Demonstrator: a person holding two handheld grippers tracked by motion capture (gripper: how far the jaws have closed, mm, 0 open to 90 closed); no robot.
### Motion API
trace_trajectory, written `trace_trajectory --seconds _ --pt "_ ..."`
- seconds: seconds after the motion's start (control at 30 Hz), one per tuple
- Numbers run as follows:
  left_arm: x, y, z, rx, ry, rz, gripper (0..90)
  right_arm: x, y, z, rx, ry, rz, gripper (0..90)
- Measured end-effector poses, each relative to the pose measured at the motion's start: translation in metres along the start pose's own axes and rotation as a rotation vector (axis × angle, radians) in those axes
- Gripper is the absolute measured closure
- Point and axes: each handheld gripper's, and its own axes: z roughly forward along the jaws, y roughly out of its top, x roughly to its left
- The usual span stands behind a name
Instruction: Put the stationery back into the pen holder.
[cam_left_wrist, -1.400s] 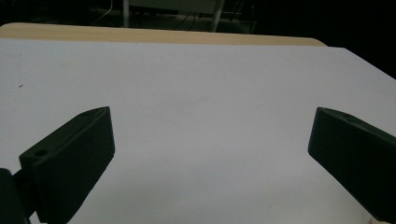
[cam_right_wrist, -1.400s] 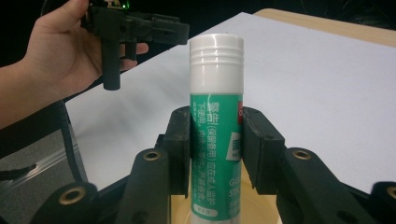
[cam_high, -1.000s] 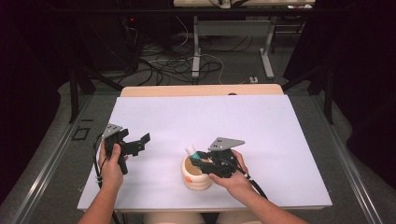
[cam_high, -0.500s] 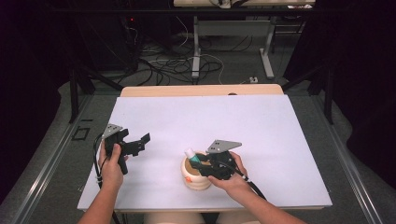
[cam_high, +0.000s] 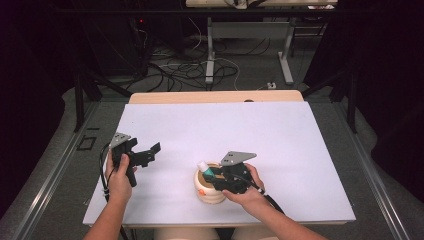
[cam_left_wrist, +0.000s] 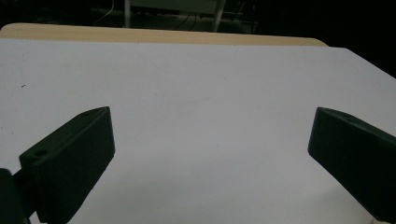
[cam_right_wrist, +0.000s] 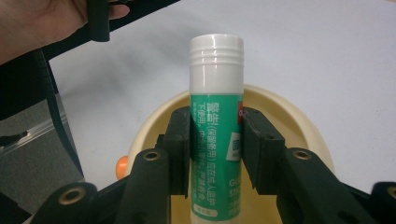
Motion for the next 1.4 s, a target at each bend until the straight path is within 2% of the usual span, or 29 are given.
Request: trace_trajectory --seconds 0.23,0.33,0.37,0.4,0.73,0.77,0.87,1.0,1.13,1.2,1.33,1.4 --pt "0.0 0.0 0.0 0.001 0.0 0.0 0.5 0.0 -0.001 0.001 0.014 -0.007 0.002 64.0" --pt "0.0 0.0 0.0 0.002 0.0 0.002 0.5 0.0 0.0 0.0 0.0 0.0 0.01 55.2" --pt "0.0 0.0 0.0 0.002 0.0 0.001 0.5 0.0 0.0 0.0 -0.024 -0.005 0.011 51.8" --pt "0.0 0.0 0.0 0.001 0.0 0.002 0.5 0.0 0.002 -0.001 -0.016 -0.004 0.013 49.4" --pt "0.0 0.0 0.0 0.001 0.0 0.001 0.5 -0.003 0.012 -0.012 -0.024 -0.025 0.013 32.0" --pt "0.0 0.0 0.0 0.001 0.0 0.001 0.5 -0.003 0.014 -0.014 -0.007 -0.027 0.009 31.0" --pt "0.0 0.0 0.0 0.0 0.0 -0.001 0.5 -0.003 0.017 -0.017 -0.031 -0.037 -0.003 29.6" --pt "0.0 0.0 0.0 -0.001 0.001 -0.001 0.5 -0.008 0.021 -0.024 -0.048 -0.048 -0.005 27.5" --pt "0.0 0.0 -0.001 -0.001 0.002 -0.002 0.5 -0.017 0.024 -0.032 -0.068 -0.076 0.008 20.9" --pt "0.0 0.0 -0.001 -0.003 0.003 -0.004 0.5 -0.024 0.025 -0.036 -0.072 -0.1 0.022 17.4" --pt "0.0 0.0 -0.001 0.0 0.003 -0.005 0.5 -0.037 0.025 -0.046 -0.091 -0.15 0.043 15.2" --pt "0.0 0.0 -0.001 -0.001 0.004 -0.006 0.5 -0.045 0.025 -0.052 -0.084 -0.176 0.047 14.9"
